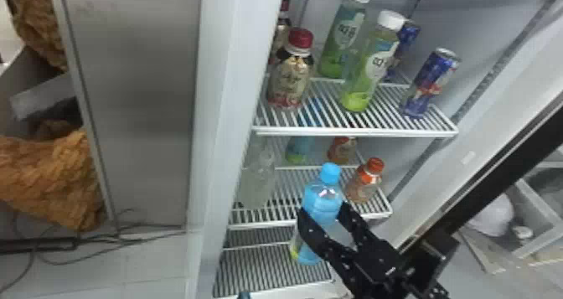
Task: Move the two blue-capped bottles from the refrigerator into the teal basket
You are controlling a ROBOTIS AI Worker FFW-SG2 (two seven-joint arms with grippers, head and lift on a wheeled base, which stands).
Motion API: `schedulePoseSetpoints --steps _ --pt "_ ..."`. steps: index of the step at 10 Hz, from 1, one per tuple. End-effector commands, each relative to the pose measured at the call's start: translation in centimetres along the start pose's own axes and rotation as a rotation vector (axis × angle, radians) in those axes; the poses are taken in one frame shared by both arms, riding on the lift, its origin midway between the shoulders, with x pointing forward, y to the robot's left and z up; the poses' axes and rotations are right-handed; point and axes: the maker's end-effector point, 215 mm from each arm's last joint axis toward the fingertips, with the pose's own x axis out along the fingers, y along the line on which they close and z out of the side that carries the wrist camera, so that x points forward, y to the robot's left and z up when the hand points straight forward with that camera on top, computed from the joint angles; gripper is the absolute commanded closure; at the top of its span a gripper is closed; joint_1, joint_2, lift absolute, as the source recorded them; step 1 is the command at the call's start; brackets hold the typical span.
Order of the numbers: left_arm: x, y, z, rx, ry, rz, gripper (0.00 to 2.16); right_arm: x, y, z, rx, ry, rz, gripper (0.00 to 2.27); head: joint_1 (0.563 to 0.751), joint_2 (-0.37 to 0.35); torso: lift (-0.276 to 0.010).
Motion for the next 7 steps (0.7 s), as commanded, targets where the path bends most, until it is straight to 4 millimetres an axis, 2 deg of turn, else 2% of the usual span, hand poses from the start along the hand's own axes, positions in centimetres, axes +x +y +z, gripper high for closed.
schedulePoseSetpoints --steps 1,4,7 --pt "0.0 0.0 0.0 0.0 0.0 0.002 1.14 -1.1 1.1 0.8 0.007 0.032 0.019 0.57 0.695 -0.35 -0.144" --pt "-0.1 0.2 0.0 -0.002 -0.002 0.005 1.14 -3.0 2.9 -0.4 0.041 0.146 0.084 0.57 0.695 -0.35 -0.144" --pt "-0.2 0.3 -0.2 -0.006 -0.001 0.007 1.14 -4.1 4.7 -1.6 0.07 0.229 0.145 0.57 0.695 -0.35 -0.144"
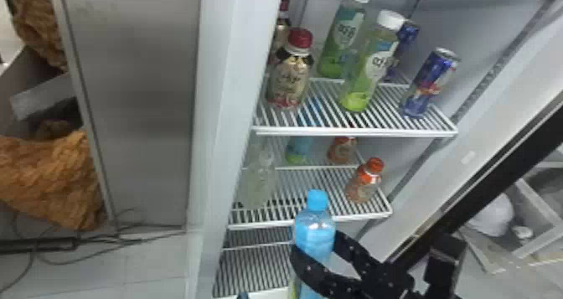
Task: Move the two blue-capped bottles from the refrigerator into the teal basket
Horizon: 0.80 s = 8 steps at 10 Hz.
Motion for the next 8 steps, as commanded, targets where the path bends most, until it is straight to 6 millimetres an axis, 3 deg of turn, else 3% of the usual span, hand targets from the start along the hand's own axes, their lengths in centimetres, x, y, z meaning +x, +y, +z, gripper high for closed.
schedulePoseSetpoints --steps 1,4,8 --pt "-0.1 0.1 0.0 -0.002 0.0 0.001 1.14 -0.2 0.9 -0.7 0.02 0.042 0.024 0.57 0.695 -0.35 -0.144" --pt "-0.1 0.1 0.1 0.001 0.0 0.004 1.14 -0.7 2.3 -3.7 0.083 0.148 0.069 0.57 0.695 -0.35 -0.144" --pt "-0.1 0.1 0.2 0.001 0.0 0.001 1.14 -0.8 2.3 -7.7 0.15 0.239 0.086 0.57 0.695 -0.35 -0.144"
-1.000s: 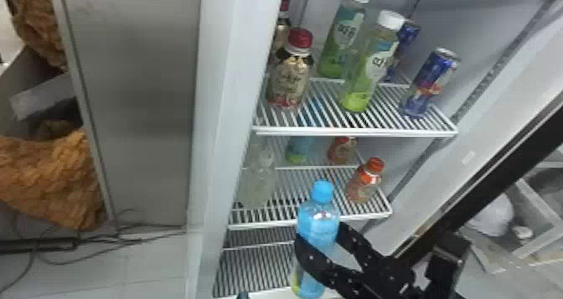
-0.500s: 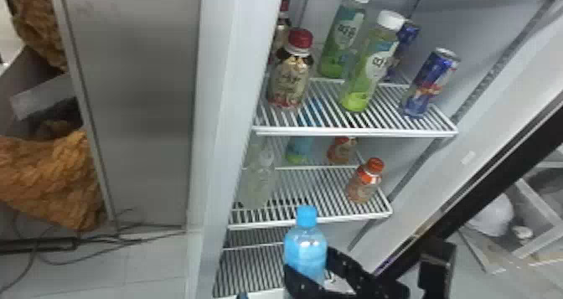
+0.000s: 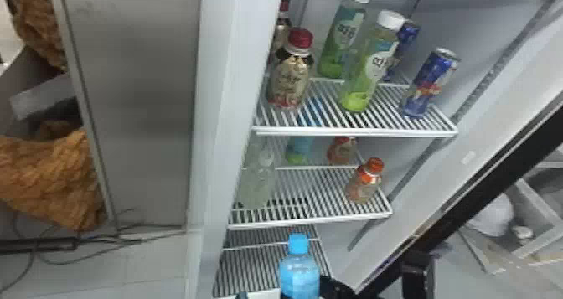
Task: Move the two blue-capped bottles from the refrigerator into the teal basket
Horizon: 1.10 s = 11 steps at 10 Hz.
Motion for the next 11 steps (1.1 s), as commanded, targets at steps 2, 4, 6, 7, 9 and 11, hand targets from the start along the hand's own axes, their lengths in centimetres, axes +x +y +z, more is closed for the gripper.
schedulePoseSetpoints --steps 2,4,6,7,9,11 --pt "0.0 0.0 0.0 0.0 0.0 -0.001 1.14 0.4 -0.4 -1.5 0.025 0.027 0.009 0.56 0.695 -0.35 -0.144" --pt "0.0 0.0 0.0 -0.003 0.0 -0.002 1.14 0.7 -1.1 -1.4 0.006 0.015 0.016 0.46 0.695 -0.35 -0.144" --pt "0.0 0.0 -0.1 -0.005 0.0 -0.001 1.14 1.0 -1.9 0.5 -0.035 -0.052 0.01 0.46 0.695 -0.35 -0.144" --pt "0.0 0.0 -0.1 -0.006 -0.001 -0.004 1.14 1.1 -2.9 1.8 -0.066 -0.104 -0.007 0.46 0.695 -0.35 -0.144" --pt "0.1 -0.1 0.0 -0.005 -0.004 -0.006 1.14 1.4 -6.5 3.9 -0.115 -0.232 -0.079 0.46 0.695 -0.35 -0.144" --pt "0.0 -0.1 0.1 -0.005 -0.005 -0.005 1.14 1.7 -9.6 4.8 -0.137 -0.32 -0.159 0.46 0.695 -0.35 -0.144"
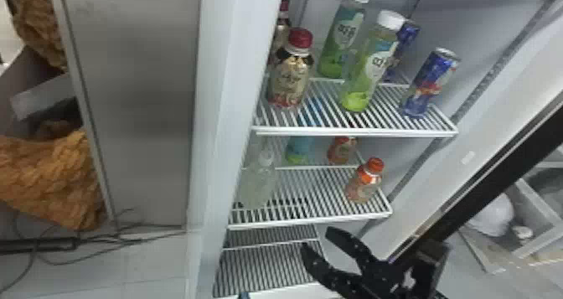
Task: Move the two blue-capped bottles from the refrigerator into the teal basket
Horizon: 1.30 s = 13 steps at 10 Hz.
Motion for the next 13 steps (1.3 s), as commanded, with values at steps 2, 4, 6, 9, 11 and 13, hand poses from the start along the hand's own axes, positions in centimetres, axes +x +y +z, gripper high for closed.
schedulePoseSetpoints --steps 2,4,6,9,11,13 --pt "0.0 0.0 0.0 0.0 -0.001 -0.001 1.14 1.2 -2.8 0.4 -0.031 -0.088 -0.068 0.46 0.695 -0.35 -0.144" --pt "0.1 -0.1 0.0 0.0 -0.002 -0.003 1.14 2.1 -3.6 1.6 -0.066 -0.148 -0.102 0.46 0.695 -0.35 -0.144" --pt "0.1 -0.1 0.1 0.0 -0.002 -0.003 1.14 2.8 -4.6 2.0 -0.081 -0.194 -0.139 0.46 0.695 -0.35 -0.144" --pt "0.2 0.0 0.1 -0.003 -0.001 -0.003 1.14 3.7 -6.6 2.3 -0.104 -0.265 -0.207 0.46 0.695 -0.35 -0.144" --pt "0.2 0.0 0.1 -0.003 -0.001 -0.003 1.14 4.8 -8.5 2.0 -0.104 -0.31 -0.265 0.46 0.695 -0.35 -0.144" --pt "0.2 0.1 0.2 -0.005 -0.003 -0.004 1.14 6.6 -9.2 1.8 -0.103 -0.325 -0.278 0.46 0.695 -0.35 -0.144"
